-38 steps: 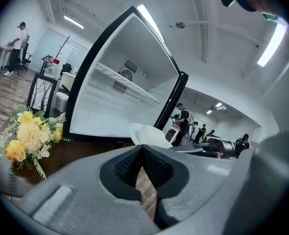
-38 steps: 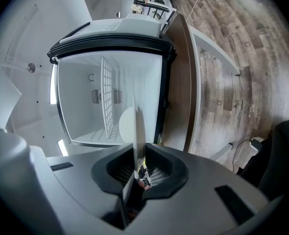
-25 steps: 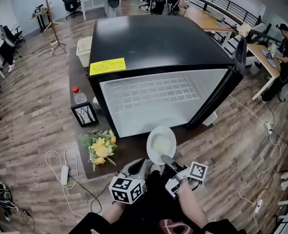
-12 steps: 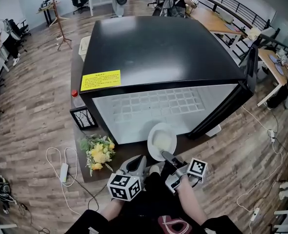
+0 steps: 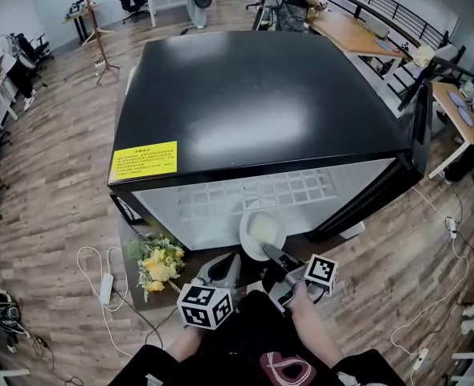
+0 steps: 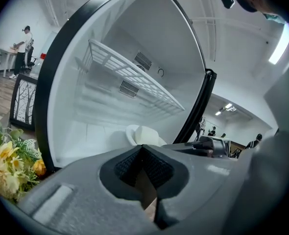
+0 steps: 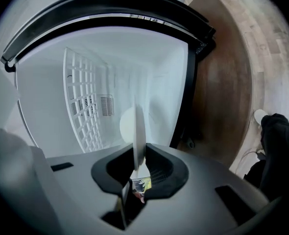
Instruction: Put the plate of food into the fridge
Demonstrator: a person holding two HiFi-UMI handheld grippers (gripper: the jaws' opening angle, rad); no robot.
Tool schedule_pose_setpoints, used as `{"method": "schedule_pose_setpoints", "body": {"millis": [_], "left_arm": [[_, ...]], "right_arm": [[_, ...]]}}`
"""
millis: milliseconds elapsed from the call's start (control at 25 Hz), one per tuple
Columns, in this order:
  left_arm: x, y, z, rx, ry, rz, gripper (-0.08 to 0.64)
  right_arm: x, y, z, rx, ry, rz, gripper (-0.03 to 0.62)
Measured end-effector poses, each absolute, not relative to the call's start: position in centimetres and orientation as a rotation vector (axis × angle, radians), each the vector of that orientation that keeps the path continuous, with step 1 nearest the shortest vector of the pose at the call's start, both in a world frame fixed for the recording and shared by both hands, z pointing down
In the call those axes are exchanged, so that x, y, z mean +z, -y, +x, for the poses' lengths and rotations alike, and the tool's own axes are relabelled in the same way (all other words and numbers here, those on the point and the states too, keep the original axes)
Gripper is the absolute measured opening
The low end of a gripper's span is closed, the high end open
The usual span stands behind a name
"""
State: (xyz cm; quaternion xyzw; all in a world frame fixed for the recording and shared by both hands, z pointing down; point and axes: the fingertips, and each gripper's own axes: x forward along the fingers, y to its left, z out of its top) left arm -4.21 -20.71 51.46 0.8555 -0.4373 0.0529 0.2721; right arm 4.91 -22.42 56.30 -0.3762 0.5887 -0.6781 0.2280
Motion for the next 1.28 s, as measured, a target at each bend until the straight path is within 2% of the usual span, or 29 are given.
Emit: {"method": "schedule_pose_setpoints", "body": {"millis": [360,1280], "left_arm": [[51.5,21.9,-2.7,0.126,1.151,2.319,0.005],[50.4,23.7,-4.5,0.040,1.345,2.288,0.005]], "right_arm": [[57.7,24.9,5.2,-1.912,-1.577,-1.067,0.060],[58.8,28.7,5.4,-1.864,-1.519,-1.099,0.060]]}}
